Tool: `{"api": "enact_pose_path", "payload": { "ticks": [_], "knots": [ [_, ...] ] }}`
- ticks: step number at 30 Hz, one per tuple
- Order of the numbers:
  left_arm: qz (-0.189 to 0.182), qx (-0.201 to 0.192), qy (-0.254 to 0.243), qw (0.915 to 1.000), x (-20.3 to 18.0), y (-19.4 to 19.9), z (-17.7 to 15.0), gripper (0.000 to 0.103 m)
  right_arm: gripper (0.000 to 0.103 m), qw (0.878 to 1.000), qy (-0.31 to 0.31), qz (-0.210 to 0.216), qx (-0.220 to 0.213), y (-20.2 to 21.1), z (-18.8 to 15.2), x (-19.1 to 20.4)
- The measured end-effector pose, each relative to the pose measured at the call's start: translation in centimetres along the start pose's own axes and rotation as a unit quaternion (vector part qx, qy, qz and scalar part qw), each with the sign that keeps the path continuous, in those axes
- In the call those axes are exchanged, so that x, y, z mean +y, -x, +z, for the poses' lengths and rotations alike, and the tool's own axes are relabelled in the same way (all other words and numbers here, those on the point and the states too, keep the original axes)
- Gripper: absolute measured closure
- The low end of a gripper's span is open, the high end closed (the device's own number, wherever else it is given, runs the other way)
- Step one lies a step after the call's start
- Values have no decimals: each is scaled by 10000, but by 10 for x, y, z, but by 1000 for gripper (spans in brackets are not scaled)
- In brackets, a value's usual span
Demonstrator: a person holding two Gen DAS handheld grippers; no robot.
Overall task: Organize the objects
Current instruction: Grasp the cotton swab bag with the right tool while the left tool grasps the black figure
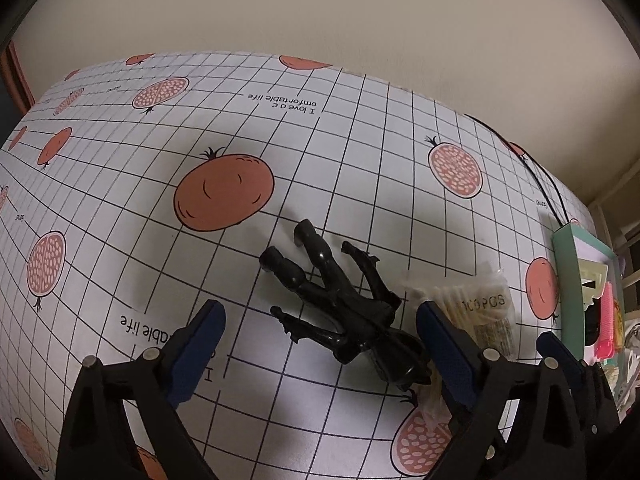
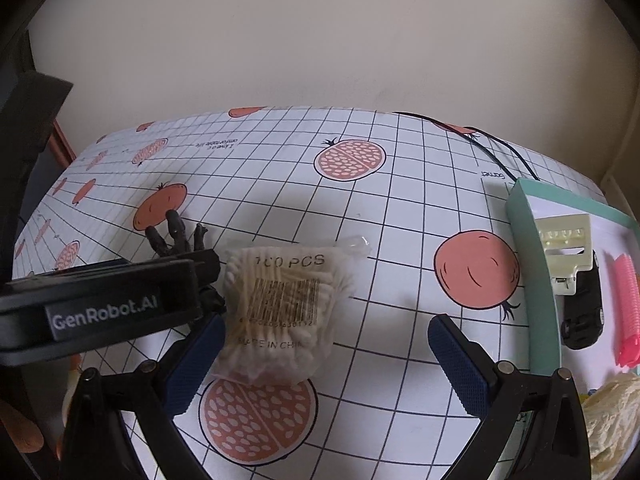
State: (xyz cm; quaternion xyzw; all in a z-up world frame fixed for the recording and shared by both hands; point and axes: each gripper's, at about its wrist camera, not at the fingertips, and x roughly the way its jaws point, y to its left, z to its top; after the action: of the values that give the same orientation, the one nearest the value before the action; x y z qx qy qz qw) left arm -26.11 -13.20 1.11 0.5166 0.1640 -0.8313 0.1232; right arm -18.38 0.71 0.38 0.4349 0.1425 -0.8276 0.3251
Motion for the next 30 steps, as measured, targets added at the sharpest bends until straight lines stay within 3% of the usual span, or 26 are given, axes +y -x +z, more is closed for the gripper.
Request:
{"api": "enact_pose_path", "payload": {
  "ticks": [12,18,23,30],
  "knots": [
    [106,20,-76,9999,2,-4,-4,22,18,9999,117,18,6,-1,-1,4],
    [216,-10,-158,9996,0,-2,-3,35,30,9998,166,33,54,-3,-2,5],
    [198,-22,-180,9996,0,-2,-2,35,47,9998,182,37,81,-3,-2,5],
    [192,-25,-171,9997,0,-1,-2,35,58,9999,132,49,75,-3,-1,3]
  ]
}}
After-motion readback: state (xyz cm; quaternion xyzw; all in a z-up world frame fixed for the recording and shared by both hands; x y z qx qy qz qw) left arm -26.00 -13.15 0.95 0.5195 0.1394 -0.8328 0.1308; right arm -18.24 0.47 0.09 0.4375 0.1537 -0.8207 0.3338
